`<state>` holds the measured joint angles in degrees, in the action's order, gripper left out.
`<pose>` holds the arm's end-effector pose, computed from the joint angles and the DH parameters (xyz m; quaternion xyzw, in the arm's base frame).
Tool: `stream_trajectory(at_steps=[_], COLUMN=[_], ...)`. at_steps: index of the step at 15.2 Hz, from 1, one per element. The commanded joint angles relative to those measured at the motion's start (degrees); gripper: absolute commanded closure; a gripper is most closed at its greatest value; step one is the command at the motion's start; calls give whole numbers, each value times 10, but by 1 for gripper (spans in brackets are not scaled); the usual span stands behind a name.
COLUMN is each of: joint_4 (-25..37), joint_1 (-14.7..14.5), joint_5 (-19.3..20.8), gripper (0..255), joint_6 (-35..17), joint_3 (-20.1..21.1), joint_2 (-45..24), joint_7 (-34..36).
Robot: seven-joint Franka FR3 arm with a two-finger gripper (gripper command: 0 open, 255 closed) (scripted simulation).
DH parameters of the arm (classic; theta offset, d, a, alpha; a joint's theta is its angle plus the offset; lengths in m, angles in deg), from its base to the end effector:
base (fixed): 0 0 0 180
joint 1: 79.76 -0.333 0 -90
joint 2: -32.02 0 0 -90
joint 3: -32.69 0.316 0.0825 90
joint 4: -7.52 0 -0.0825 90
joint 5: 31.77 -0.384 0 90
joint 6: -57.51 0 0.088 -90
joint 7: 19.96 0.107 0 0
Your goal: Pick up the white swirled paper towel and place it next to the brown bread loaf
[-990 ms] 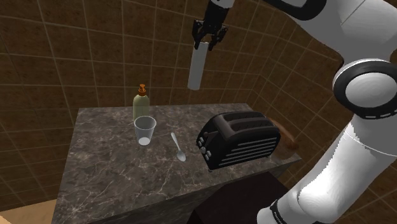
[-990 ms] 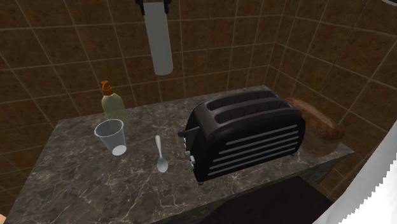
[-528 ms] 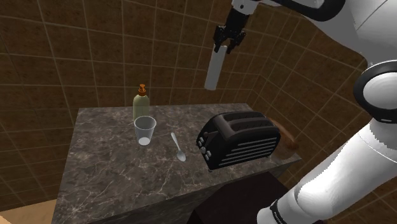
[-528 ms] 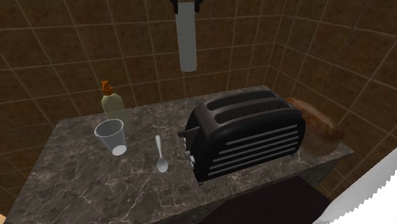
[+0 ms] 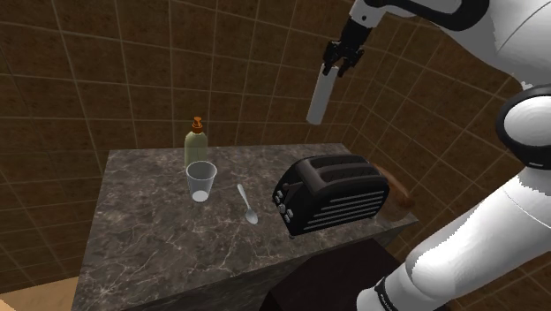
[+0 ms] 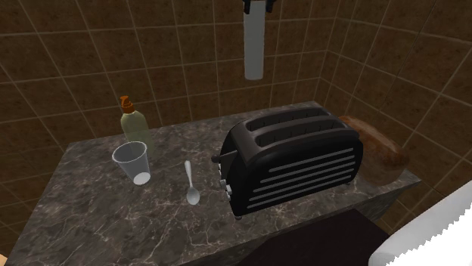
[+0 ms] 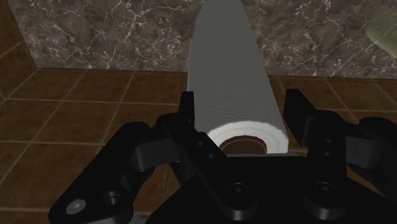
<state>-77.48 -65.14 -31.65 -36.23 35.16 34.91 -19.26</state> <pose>0.5312 -0.1138 0.7001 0.9886 -0.1113 0.1006 0.0122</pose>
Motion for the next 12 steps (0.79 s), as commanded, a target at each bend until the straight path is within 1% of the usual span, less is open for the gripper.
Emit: stream_trajectory(at_steps=[1,7,12], joint_4=[-19,-11,17], joint_1=[14,52,86], joint_5=[-6,-20,-34], gripper=[255,255,255], joint_6=[-6,-2,7], joint_3=[-16,-62,-100], joint_2=[13,8,-15], joint_7=[-30,-115,-185])
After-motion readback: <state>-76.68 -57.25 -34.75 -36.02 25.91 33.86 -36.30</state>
